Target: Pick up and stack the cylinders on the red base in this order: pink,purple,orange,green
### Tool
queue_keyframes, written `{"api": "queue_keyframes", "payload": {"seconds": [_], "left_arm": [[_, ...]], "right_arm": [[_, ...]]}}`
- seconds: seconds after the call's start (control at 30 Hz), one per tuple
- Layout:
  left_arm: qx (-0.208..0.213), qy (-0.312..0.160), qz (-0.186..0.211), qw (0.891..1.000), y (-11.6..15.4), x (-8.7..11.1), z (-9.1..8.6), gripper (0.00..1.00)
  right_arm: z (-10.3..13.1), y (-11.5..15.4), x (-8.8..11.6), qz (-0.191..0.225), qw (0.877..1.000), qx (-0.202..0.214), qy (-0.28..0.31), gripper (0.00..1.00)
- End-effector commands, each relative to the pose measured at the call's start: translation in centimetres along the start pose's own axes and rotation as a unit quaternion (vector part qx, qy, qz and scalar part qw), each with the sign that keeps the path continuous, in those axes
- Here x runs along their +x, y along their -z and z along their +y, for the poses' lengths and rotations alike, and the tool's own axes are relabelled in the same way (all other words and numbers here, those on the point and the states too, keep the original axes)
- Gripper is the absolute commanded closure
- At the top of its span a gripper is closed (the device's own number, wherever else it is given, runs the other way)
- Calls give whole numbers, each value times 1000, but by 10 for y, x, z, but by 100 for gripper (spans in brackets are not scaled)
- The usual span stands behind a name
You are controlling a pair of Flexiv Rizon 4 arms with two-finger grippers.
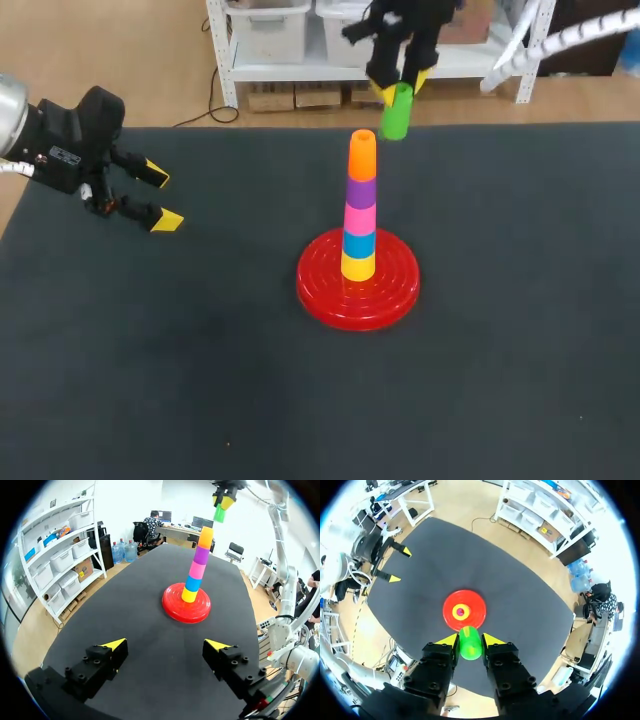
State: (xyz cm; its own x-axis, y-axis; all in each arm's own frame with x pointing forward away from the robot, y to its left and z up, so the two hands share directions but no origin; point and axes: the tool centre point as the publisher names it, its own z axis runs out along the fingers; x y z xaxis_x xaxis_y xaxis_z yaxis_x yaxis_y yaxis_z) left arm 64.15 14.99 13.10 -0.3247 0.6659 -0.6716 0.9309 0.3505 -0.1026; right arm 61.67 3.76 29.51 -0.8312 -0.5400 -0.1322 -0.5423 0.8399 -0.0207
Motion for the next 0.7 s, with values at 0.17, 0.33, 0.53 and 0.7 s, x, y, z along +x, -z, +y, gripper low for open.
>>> {"api": "queue_keyframes", "payload": {"seconds": [0.17, 0.33, 0.53, 0.7], "left_arm": [[0, -1, -2, 1000, 0, 1, 0, 0], [0, -1, -2, 1000, 0, 1, 0, 0], [0, -1, -2, 1000, 0, 1, 0, 0], [0, -1, -2, 1000, 0, 1, 0, 0]], "right_arm": [[10, -12, -9, 7, 1000, 1, 2, 100], [13, -14, -15, 8, 1000, 5, 1, 100], [11, -19, -24, 22, 1000, 13, -1, 100], [11, -18, -32, 28, 999, 19, 0, 100]]}}
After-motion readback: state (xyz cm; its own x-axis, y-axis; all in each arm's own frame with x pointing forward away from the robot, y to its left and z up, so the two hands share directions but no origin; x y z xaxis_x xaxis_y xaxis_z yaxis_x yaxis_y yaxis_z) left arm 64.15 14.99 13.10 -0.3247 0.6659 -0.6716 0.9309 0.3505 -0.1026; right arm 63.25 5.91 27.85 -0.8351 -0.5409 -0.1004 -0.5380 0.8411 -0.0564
